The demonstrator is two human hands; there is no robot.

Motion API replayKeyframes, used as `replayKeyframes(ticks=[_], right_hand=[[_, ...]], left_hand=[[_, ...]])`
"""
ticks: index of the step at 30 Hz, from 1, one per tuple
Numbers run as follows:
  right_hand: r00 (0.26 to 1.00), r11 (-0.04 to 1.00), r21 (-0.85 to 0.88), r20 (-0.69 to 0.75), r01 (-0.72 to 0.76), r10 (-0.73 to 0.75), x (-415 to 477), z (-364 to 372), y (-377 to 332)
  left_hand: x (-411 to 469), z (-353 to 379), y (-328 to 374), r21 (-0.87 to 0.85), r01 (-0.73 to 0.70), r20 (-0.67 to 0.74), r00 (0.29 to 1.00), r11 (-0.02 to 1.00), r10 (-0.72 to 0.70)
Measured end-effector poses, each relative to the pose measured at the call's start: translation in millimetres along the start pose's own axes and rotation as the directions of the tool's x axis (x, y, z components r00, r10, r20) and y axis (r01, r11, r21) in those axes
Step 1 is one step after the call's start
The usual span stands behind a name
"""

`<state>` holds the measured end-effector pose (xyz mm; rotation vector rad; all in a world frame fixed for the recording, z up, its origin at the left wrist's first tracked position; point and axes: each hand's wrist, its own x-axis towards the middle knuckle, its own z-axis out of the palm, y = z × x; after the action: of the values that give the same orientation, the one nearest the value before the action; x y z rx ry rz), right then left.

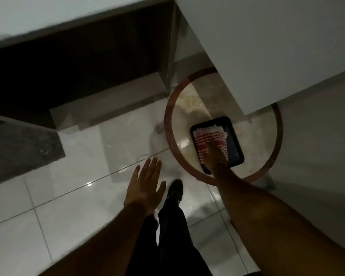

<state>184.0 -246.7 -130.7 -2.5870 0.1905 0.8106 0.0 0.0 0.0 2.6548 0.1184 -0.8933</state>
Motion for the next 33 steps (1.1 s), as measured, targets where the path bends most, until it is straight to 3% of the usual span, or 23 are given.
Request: replayKeyframes(ticks=[2, 4, 8, 12, 17, 21, 27, 30, 33], right_hand=[[0.998, 0.985, -0.166, -0.029, 0.055, -0.061, 4, -1, 0], [0.994, 0.971, -0.222, -0.049, 0.084, -0.097, 0, -6, -4], [0.996, 0.964, -0.254, -0.019, 0.084, -0.092, 4, -8, -5], [0.994, 0.932, -0.350, -0.004, 0.098, -0.106, 7, -3, -5], [0.979, 0.961, -0.192, -0.014, 0.198, -0.205, -2, -5, 14], [0.930, 0.898, -0.253, 0.181, 0.360, -0.321, -7, -11, 47], [0.924, 0.856, -0.349, 0.159, 0.382, -0.347, 10, -13, 47], [0.958, 0.925, -0.249, 0.091, 0.286, -0.271, 2, -14, 32], [0.996, 0.982, 0.178, -0.074, 0.064, -0.052, -24, -28, 1]], left_hand=[[4, 8, -8, -0.092, 0.008, -0.079, 0.997, 0.996, -0.015], [9, 22, -18, -0.063, 0.014, -0.119, 0.993, 0.998, -0.021], [21, 25, -26, -0.003, 0.033, -0.033, 0.999, 0.999, -0.033], [21, 28, -27, -0.010, 0.066, -0.036, 0.997, 0.998, -0.066], [18, 27, -27, 0.016, 0.102, -0.010, 0.995, 0.995, -0.102], [17, 22, -26, 0.015, 0.116, -0.007, 0.993, 0.993, -0.116], [28, 8, -19, -0.013, 0.124, 0.014, 0.992, 0.992, -0.124], [29, 2, -16, 0.020, 0.102, -0.022, 0.995, 0.995, -0.102], [25, -25, -14, 0.065, 0.088, 0.012, 0.996, 0.994, -0.089]])
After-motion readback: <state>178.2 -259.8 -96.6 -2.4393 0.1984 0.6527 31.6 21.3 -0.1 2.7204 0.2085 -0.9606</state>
